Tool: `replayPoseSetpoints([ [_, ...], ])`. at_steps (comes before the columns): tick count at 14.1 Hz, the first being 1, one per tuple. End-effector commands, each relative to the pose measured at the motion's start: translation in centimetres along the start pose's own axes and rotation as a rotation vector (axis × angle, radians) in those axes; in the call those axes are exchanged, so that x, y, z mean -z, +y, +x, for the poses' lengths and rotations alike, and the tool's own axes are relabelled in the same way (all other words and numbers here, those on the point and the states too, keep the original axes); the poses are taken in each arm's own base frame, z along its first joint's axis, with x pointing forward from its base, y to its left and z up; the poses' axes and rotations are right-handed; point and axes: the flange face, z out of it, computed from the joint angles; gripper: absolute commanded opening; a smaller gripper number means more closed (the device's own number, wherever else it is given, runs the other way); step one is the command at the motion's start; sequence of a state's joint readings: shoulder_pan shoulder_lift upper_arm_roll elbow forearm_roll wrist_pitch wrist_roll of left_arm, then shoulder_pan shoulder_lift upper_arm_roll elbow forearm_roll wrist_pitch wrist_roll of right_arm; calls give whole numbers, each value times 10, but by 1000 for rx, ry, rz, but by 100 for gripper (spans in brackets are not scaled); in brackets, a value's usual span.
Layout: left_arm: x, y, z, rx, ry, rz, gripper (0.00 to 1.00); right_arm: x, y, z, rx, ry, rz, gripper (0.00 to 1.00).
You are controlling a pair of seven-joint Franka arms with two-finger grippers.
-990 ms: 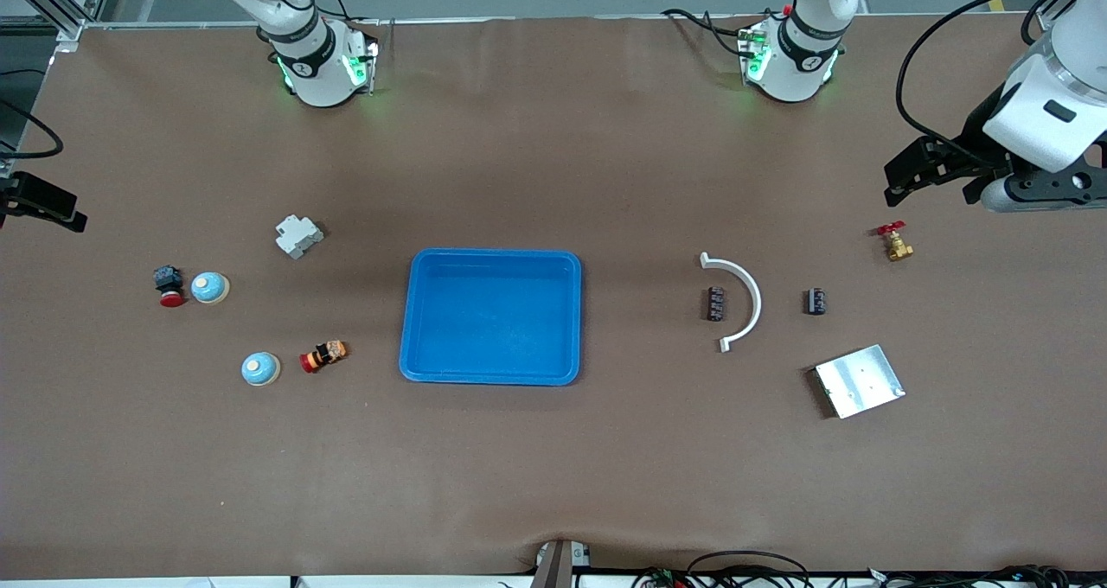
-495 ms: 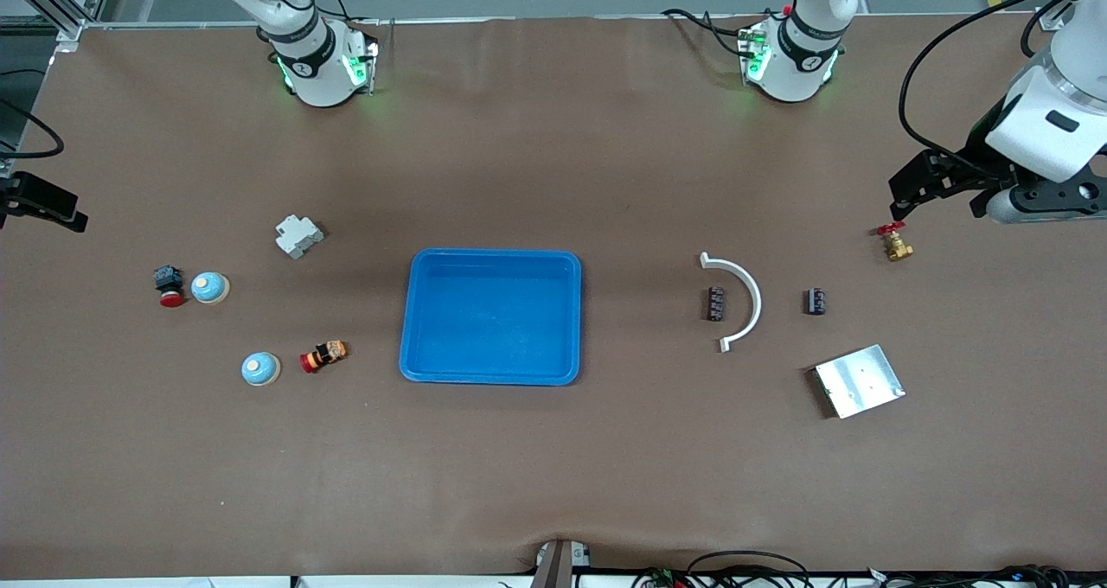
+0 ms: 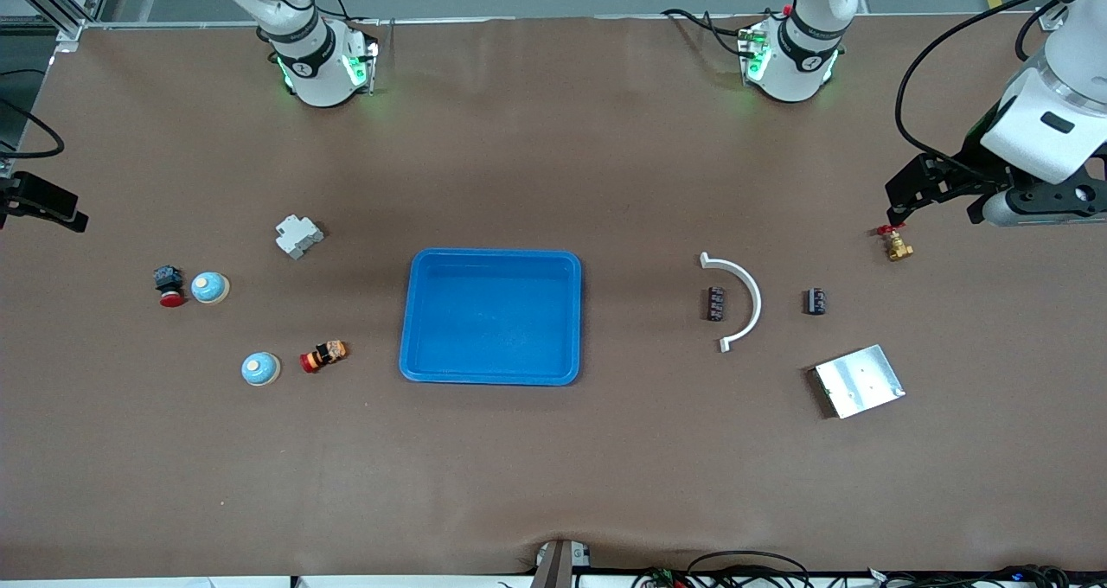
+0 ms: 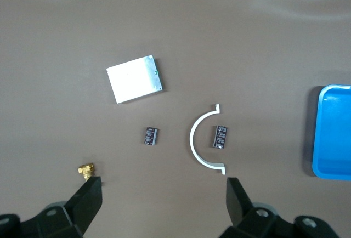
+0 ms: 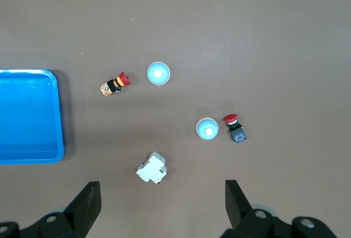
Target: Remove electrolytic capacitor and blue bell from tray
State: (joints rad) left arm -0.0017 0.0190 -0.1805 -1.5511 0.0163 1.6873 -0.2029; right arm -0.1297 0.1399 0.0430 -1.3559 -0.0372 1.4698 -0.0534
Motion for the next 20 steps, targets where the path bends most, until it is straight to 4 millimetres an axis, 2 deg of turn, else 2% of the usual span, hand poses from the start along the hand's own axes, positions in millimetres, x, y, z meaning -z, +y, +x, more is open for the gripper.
replayPoseSetpoints([
  [1, 2, 3, 0, -18, 17, 15, 100, 7, 1, -5, 10, 3, 6, 100],
  [5, 3, 8, -3, -15, 8, 1, 100, 7, -3, -4, 18, 7, 7, 100],
  [7, 6, 20, -7, -29, 9, -1, 100, 9, -4, -6, 21, 7, 8, 100],
  [8, 5, 21, -7, -30, 5, 0, 100, 15, -3, -10, 24, 16, 7, 100],
  [11, 5, 23, -11, -32, -12, 4, 100, 15, 1, -11, 79, 18, 16, 100],
  [14, 9, 38, -17, -30, -16, 4, 100, 14, 3, -11, 76, 18, 17, 100],
  [20, 7, 29, -14, -35, -14, 13, 100, 13, 2, -11, 74, 16, 30, 100],
])
